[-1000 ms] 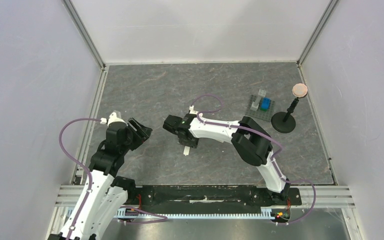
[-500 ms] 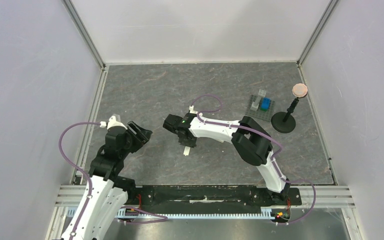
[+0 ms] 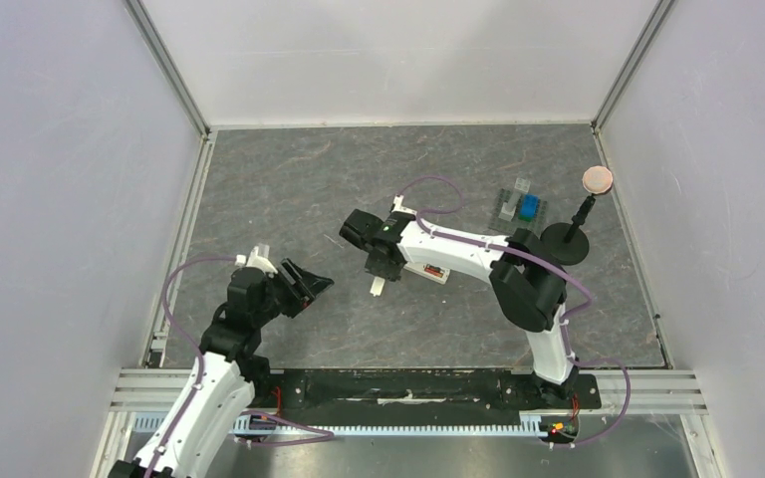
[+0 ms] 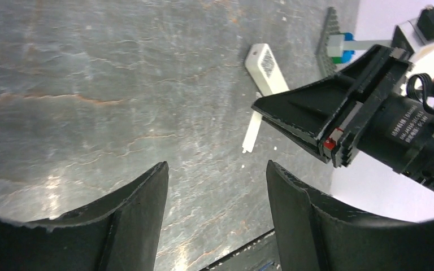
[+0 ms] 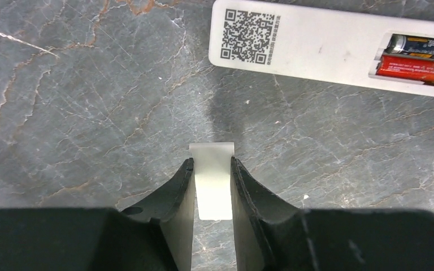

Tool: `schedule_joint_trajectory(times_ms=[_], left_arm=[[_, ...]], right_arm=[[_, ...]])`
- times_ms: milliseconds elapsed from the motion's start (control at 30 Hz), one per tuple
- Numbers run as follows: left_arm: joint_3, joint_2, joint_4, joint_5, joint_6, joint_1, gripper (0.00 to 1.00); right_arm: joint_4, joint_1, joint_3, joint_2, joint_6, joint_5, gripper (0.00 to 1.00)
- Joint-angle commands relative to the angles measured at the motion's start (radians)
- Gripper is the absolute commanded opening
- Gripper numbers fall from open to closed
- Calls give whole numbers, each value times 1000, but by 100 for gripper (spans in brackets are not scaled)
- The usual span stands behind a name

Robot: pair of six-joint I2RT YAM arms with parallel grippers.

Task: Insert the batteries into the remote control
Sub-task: Pick up the battery cover at the center of the board, then adjust the battery cover.

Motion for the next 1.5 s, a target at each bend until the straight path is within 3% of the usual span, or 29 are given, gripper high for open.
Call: schedule_joint_trajectory(times_ms=[0,133,300,433,700,833,1067,1467], left_arm=[[-47,10,252,83,-64,-44,70],[-116,55,442,32,-96,-143,70],[-133,129,588,-114,-15,-285,70],[-149,212,727,-129,-3,-307,70],[-163,321,852,-198,-64,-341,70],[-153,338,869,-204,-63,-356,67],[-156,367,867,-219,-83,-373,49],[-137,419,814,-230,-57,-388,50]], right_arm=[[27,-7,-29,-69,33,-29,27],[64,-19,-48,-97,57,-95,27],[99,-28,-78,-139,101,-168,25],[142,-32,-115,-182,139,-195,25],[178,-39,-131,-209,189,-241,25],[205,-42,-150,-213,211,-263,24],[274,-47,-222,-230,280,-318,24],[311,-60,-247,-236,306,-330,23]])
